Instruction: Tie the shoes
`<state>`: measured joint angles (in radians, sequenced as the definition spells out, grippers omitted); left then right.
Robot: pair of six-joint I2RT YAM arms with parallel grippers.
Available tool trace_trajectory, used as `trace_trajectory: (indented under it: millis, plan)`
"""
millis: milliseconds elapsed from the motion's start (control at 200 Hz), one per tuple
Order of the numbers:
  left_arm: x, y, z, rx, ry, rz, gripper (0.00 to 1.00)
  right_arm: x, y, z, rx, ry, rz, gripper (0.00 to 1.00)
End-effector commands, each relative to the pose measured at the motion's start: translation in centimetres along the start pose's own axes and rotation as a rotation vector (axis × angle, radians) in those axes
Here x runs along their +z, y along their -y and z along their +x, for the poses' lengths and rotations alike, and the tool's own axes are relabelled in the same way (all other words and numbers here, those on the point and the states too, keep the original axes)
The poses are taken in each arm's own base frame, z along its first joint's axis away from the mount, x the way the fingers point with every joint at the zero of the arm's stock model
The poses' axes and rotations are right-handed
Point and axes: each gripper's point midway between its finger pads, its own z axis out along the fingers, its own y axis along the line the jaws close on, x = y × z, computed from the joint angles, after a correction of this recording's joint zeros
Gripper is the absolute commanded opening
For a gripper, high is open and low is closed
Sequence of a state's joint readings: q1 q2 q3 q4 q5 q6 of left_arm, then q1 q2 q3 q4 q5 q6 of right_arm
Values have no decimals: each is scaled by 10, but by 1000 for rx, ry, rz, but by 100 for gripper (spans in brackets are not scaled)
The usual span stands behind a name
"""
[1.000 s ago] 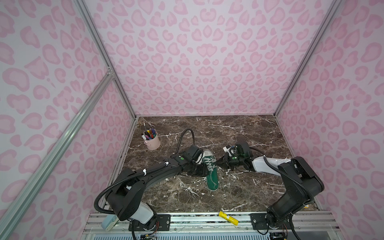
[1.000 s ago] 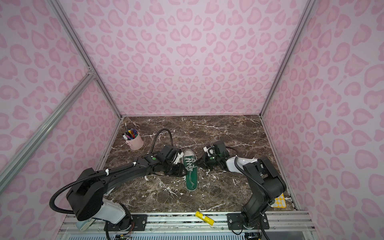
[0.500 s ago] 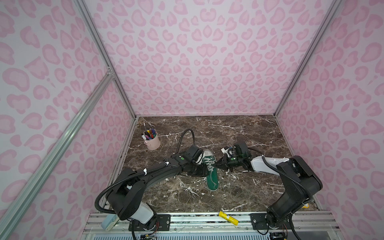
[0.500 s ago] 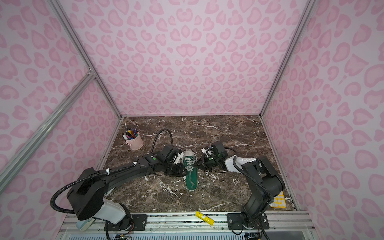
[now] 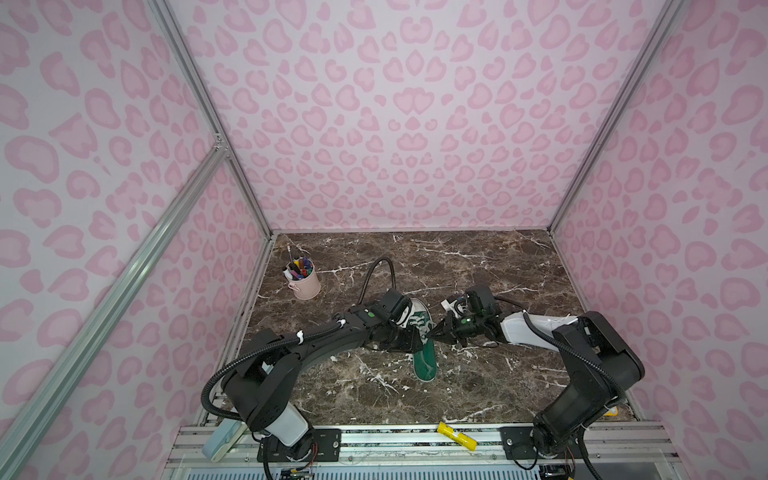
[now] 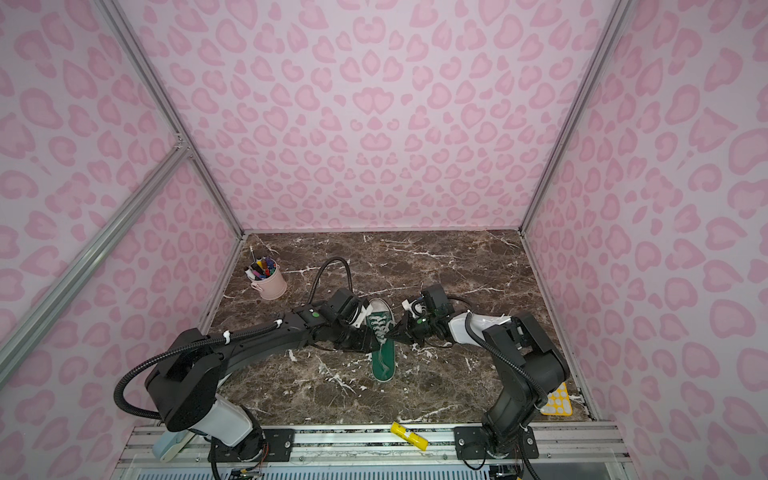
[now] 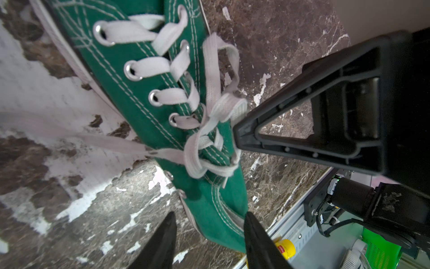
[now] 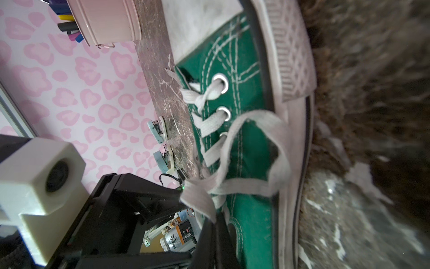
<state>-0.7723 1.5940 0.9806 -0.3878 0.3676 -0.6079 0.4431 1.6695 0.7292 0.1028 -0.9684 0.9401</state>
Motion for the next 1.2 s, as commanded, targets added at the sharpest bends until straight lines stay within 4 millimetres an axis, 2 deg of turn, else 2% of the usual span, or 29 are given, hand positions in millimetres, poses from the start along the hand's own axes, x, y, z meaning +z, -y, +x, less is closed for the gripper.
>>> trace_trajectory:
  millis: [0, 325, 520, 780, 1195]
  plan:
    - [1, 11, -10, 16, 19, 41, 50, 2, 6, 3, 2, -13, 8, 3]
    - [10, 15, -14, 22, -7, 59, 50, 6, 11, 0, 26, -8, -6, 3]
    - [14, 16, -16, 18, -15, 62, 49, 4, 4, -2, 21, 4, -24, 3]
    - [16, 18, -18, 17, -16, 69, 37, 5, 1, 0, 20, -6, -35, 3]
    - [19, 17, -17, 14, -30, 65, 38, 5, 8, 3, 30, -12, -16, 3]
